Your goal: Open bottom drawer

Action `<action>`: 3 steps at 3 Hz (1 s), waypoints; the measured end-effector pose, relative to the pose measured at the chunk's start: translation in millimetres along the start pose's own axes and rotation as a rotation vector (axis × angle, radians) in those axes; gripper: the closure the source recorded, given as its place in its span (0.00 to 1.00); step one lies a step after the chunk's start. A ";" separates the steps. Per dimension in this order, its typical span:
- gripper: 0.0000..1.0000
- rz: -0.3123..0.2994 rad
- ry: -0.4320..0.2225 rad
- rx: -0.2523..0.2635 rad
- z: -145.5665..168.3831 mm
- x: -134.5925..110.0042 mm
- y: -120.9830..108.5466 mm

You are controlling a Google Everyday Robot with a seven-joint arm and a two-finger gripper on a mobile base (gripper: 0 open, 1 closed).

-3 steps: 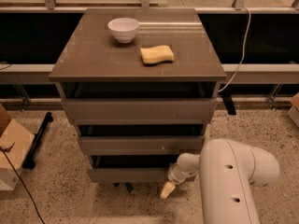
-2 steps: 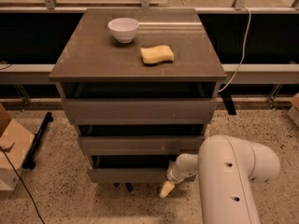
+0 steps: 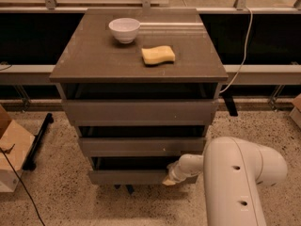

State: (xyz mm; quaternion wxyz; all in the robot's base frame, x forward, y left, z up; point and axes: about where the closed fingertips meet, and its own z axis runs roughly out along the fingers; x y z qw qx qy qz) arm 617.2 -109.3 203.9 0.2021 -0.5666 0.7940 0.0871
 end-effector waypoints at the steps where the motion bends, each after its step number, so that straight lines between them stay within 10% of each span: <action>1: 0.35 0.002 -0.011 -0.008 5.7 1.5 -5.4; 2: 0.12 0.008 -0.015 -0.022 12.4 5.4 -8.6; 3: 0.16 0.015 0.001 -0.021 8.5 11.5 -2.9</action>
Offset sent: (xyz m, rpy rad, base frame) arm 0.0168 -0.0084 -0.0182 0.0317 0.0257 0.0001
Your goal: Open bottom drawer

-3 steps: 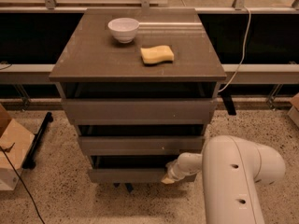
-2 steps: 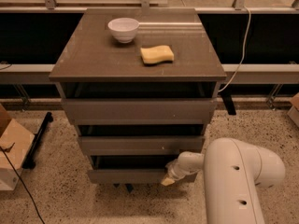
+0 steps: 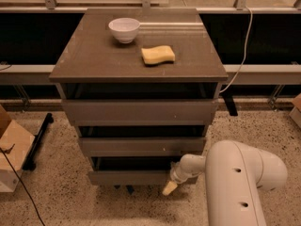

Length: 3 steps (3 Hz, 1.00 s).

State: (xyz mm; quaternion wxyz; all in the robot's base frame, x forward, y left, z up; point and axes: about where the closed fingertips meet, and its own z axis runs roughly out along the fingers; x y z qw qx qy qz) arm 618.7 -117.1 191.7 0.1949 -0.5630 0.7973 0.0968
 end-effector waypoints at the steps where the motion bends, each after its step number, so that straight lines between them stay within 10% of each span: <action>1: 0.38 0.037 0.017 -0.024 -3.0 17.5 26.1; 3: 0.93 0.062 0.019 -0.047 -10.1 23.8 39.7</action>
Offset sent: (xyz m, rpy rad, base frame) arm -0.0841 -0.0261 -0.0282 0.0400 0.1544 -0.0867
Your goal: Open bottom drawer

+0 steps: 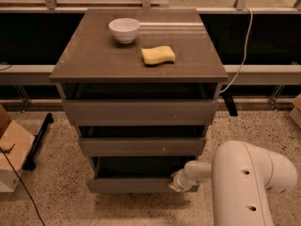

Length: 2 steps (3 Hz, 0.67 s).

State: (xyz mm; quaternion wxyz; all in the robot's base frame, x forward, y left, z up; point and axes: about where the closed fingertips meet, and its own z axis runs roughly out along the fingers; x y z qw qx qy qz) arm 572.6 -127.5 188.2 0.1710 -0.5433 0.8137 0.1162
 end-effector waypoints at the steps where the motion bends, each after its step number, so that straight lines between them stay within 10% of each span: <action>1: 1.00 0.000 0.000 0.000 -3.4 -1.5 0.1; 2: 1.00 0.001 0.000 0.000 -4.4 -1.8 0.3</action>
Offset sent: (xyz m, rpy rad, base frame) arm -0.1945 -0.0100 -0.0393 0.1888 0.4075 -0.2018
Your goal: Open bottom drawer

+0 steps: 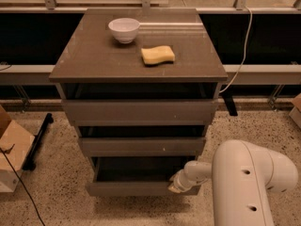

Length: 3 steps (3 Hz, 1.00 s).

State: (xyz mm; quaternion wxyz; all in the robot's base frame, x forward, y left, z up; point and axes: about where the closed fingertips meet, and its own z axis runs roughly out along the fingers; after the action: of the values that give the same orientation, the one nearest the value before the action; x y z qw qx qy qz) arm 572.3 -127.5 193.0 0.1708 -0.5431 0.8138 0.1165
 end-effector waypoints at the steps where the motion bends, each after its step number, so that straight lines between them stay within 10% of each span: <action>1: 1.00 0.056 -0.011 -0.045 1.8 12.9 23.5; 3: 0.84 0.056 -0.011 -0.048 -3.3 9.9 24.7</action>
Offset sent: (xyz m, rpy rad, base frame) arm -0.2578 -0.0083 -0.0842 0.3477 0.5669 -0.3633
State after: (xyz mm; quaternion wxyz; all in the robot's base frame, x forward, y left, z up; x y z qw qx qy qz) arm 545.5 -127.6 192.1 0.1586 -0.5233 0.8248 0.1438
